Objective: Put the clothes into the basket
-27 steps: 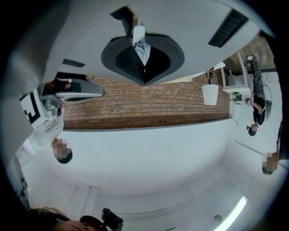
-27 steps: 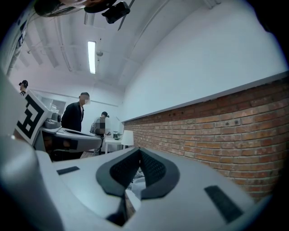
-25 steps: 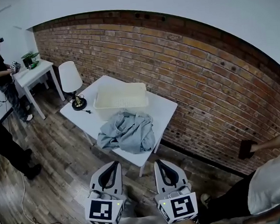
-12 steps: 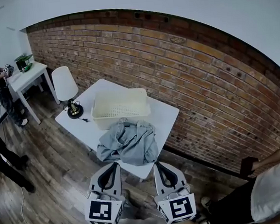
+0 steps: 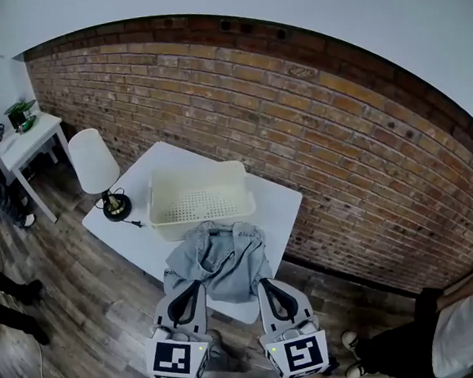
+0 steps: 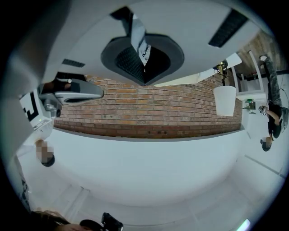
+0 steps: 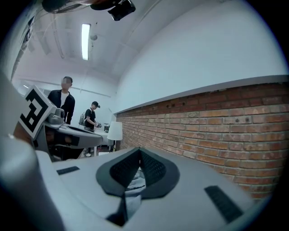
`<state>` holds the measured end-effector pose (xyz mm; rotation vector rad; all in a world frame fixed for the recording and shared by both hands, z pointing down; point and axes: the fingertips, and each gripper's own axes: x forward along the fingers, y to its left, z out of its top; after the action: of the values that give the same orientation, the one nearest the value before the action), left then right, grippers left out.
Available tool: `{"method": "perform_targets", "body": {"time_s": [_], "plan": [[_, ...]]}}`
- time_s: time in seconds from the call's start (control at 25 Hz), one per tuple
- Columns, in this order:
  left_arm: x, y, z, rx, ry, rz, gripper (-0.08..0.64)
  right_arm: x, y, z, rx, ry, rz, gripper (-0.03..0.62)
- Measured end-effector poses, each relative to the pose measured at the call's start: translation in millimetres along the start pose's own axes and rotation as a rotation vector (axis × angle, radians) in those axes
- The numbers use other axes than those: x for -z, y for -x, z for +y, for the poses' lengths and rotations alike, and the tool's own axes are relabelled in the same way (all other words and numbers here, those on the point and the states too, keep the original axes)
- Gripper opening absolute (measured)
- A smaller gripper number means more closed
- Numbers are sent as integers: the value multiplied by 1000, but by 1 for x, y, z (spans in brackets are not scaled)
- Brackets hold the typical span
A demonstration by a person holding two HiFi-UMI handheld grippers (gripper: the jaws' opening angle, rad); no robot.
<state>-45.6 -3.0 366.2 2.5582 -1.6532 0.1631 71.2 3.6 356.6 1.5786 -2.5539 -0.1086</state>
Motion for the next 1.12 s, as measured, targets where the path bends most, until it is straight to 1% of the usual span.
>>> {"method": "perform_targets", "body": {"time_s": [0.24,0.48,0.8,0.96,1.12], "plan": [[2,-33,18,72,-17,26,9,7,-32,-6,46,-11,22,6],[10,-57,40,118,-23,40,9,12,-60,-8,89,-27,27,8],[27,-74,53,139,4,76,9,28,-75,-10,106,-40,65,7],[31,-81,54,146,15,82,9,34,-79,-13,87,-18,90,7],[41,-89,60,146,15,94,9,45,-85,-18,77,-25,104,8]]}}
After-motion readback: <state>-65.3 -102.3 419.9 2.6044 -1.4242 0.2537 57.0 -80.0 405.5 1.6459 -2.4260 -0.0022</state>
